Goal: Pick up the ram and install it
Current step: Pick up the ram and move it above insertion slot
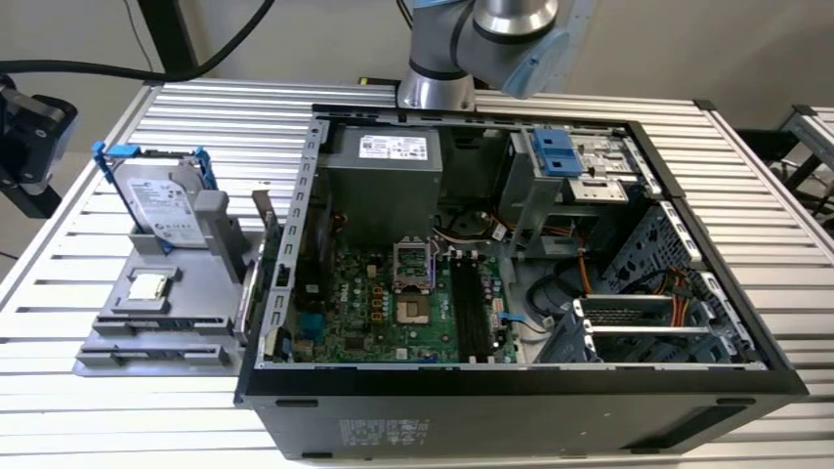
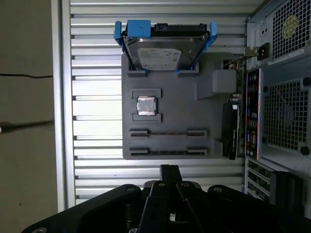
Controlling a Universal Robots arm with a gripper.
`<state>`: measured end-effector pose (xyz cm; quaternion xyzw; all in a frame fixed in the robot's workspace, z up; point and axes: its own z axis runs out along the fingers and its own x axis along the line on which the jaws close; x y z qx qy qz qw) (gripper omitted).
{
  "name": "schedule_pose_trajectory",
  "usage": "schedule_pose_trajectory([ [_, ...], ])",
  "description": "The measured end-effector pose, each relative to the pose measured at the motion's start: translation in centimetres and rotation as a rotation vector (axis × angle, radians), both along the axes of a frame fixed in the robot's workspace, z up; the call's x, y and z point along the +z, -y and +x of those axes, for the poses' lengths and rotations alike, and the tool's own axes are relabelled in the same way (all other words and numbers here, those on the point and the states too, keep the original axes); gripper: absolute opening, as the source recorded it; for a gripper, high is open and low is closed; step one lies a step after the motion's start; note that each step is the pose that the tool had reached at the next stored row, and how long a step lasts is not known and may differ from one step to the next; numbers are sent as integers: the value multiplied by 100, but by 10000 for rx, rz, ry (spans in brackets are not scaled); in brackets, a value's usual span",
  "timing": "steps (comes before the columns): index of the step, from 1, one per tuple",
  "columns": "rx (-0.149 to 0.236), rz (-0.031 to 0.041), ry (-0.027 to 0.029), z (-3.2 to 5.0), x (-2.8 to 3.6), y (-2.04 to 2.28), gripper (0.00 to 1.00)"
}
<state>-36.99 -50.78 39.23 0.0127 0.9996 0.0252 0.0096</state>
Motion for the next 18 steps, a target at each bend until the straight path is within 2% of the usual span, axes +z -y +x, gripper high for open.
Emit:
schedule_pose_trajectory([
  [10, 26, 0, 1, 0, 0, 1, 0],
  [18, 1361, -3, 0, 0, 0, -1, 0],
])
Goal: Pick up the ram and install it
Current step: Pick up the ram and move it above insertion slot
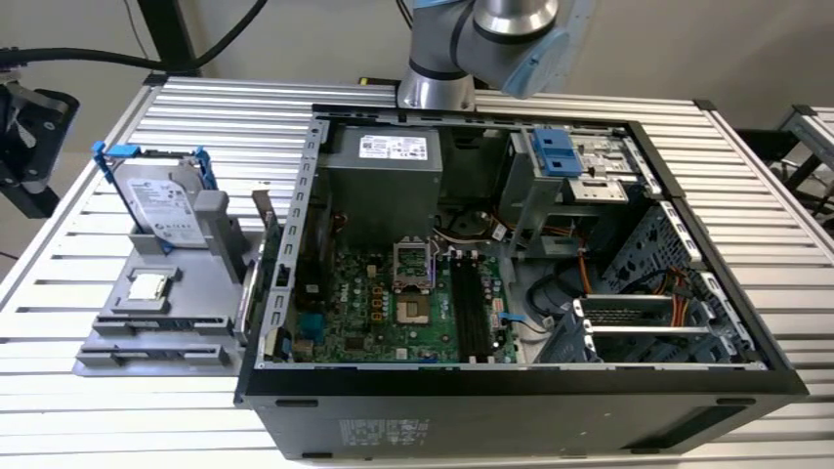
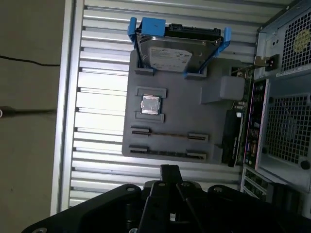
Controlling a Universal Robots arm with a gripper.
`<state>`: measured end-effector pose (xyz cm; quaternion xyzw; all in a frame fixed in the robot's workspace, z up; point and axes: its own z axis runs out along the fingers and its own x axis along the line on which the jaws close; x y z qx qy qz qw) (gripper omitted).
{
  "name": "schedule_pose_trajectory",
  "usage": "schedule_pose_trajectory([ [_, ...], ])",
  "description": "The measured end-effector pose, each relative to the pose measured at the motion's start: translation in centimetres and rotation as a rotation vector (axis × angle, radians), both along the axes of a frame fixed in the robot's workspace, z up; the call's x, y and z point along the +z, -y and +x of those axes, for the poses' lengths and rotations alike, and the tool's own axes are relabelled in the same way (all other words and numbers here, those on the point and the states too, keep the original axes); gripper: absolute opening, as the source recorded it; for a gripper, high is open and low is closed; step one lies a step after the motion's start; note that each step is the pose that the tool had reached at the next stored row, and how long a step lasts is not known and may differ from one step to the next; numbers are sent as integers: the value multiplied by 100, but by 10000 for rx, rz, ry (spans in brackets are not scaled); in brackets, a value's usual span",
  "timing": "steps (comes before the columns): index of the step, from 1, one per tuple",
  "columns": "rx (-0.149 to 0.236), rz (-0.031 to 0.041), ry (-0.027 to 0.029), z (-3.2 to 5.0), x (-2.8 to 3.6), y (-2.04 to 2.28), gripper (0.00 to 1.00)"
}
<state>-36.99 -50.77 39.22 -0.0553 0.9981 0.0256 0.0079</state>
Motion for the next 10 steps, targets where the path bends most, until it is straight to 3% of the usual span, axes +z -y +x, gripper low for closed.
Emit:
schedule_pose_trajectory([
  [10, 1821, -6, 0, 0, 0, 0, 0],
])
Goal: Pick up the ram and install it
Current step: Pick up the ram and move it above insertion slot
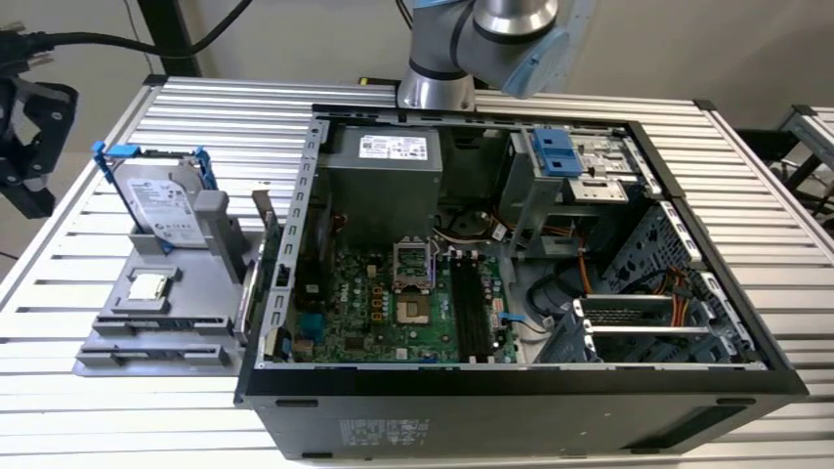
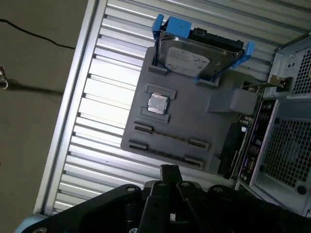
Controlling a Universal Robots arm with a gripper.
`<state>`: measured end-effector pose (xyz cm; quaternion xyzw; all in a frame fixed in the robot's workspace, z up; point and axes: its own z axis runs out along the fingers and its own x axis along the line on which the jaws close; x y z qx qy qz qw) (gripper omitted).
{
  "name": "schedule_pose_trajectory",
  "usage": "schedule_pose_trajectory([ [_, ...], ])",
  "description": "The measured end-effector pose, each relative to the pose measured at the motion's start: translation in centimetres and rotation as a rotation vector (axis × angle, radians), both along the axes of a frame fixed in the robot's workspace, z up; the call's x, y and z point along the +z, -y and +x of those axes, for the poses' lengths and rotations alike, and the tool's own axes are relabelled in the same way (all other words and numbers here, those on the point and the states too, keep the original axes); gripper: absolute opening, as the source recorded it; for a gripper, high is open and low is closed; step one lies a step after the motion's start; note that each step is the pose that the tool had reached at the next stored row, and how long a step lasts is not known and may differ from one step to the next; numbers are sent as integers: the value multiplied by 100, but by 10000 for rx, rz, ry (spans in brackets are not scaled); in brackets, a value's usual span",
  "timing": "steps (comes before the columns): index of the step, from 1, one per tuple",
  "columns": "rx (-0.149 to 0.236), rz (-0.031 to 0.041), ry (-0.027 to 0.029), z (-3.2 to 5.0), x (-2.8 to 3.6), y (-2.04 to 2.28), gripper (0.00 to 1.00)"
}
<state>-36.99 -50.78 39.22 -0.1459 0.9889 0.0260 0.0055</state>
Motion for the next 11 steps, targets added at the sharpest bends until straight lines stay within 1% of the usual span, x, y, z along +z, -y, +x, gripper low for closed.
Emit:
schedule_pose_trajectory([
  [11, 1986, -1, 0, 0, 0, 0, 0],
])
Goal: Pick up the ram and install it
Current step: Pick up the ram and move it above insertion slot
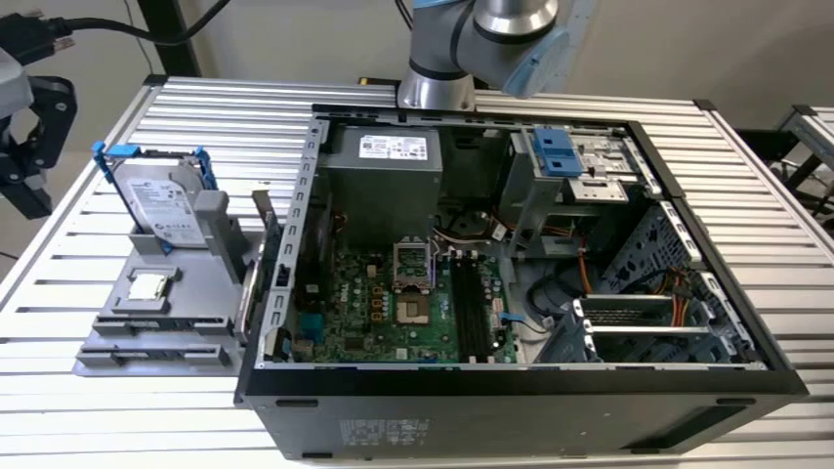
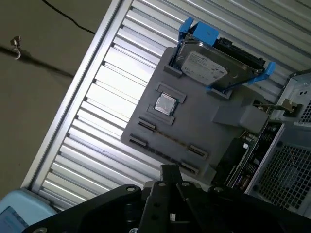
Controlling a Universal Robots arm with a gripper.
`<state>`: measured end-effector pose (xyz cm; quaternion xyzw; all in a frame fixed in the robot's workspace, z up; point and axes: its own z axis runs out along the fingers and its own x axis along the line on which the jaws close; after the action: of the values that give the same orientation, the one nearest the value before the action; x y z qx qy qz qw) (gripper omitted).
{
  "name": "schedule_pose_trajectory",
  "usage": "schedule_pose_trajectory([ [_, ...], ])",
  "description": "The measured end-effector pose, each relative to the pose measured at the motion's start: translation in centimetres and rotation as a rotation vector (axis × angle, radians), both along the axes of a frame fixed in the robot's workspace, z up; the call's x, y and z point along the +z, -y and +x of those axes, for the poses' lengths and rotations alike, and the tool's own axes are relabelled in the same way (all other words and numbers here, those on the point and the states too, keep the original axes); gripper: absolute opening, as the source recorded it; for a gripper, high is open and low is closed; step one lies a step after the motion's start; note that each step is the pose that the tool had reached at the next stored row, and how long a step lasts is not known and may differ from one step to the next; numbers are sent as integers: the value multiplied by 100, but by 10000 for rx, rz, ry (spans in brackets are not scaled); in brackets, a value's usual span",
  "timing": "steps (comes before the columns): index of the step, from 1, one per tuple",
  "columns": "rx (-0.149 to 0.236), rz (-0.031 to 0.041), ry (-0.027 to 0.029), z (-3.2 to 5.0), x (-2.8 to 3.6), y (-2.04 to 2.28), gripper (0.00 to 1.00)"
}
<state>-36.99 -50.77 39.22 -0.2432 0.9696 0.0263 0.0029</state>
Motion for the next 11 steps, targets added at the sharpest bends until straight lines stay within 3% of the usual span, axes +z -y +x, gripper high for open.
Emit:
schedule_pose_trajectory([
  [11, 1903, -14, 0, 0, 0, 0, 0],
])
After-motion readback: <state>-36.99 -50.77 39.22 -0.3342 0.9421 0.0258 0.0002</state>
